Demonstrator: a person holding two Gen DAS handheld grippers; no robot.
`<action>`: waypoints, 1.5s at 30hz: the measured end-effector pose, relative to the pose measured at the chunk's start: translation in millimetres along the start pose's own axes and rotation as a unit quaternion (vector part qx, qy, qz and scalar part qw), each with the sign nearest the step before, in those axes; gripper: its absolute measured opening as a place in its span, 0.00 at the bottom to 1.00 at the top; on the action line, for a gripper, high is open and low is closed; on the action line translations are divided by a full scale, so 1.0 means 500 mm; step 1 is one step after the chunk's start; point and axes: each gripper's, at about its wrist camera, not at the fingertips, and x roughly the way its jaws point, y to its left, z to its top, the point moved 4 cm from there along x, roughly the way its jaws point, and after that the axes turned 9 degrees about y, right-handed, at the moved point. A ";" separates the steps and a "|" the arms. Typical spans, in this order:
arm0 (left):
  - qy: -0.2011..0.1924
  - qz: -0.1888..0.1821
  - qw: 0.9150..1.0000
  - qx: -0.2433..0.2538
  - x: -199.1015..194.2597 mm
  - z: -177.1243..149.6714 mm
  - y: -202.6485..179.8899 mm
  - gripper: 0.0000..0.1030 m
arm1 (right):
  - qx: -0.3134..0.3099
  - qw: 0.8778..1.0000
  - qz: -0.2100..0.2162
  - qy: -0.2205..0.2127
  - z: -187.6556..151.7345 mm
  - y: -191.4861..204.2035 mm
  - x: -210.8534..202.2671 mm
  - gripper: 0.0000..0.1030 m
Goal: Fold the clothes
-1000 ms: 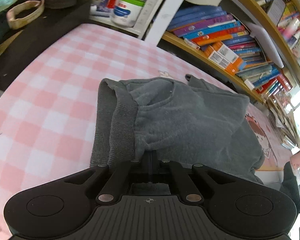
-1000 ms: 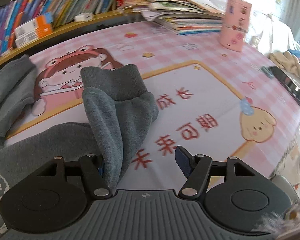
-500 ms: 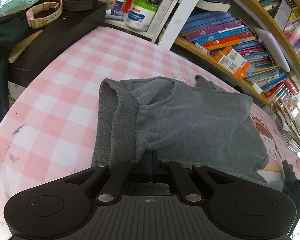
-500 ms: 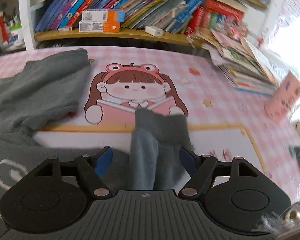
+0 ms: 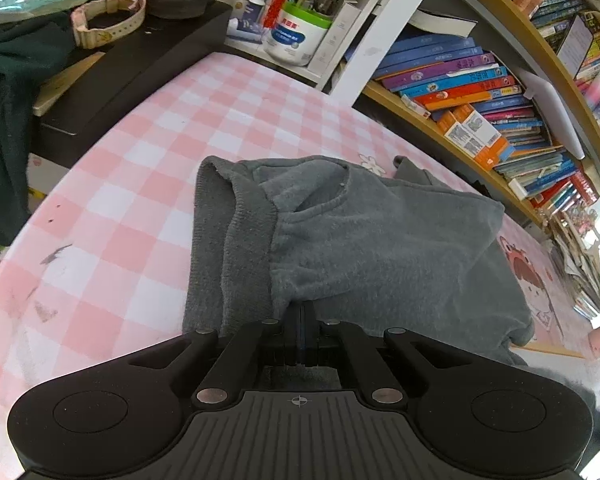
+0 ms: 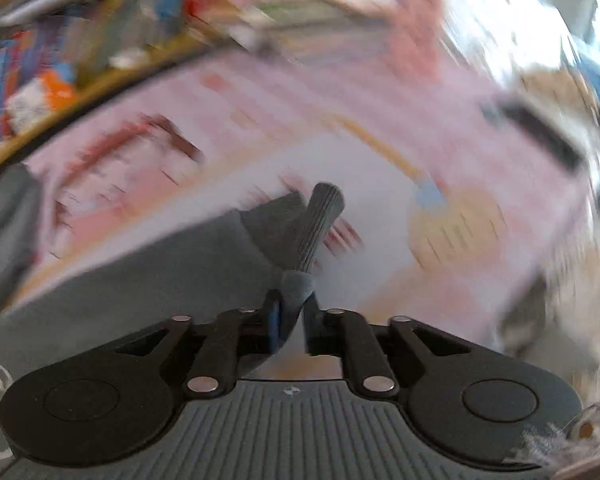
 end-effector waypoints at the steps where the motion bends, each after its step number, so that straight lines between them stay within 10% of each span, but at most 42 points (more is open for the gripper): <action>1: 0.002 -0.002 1.000 0.003 0.003 0.004 -0.001 0.02 | 0.013 1.000 -0.006 0.005 -0.013 -0.015 0.005 0.23; 20: -0.007 0.021 0.997 0.068 0.032 0.064 -0.031 0.02 | -0.006 0.996 -0.015 -0.091 0.032 0.042 -0.073 0.59; 34: -0.018 0.025 0.996 0.083 0.014 0.038 -0.053 0.02 | -0.156 0.972 0.177 -0.008 0.171 0.441 0.061 0.59; 45: -0.019 0.002 0.997 0.075 0.061 0.083 -0.051 0.02 | -0.149 0.965 0.207 0.055 0.205 0.581 0.169 0.58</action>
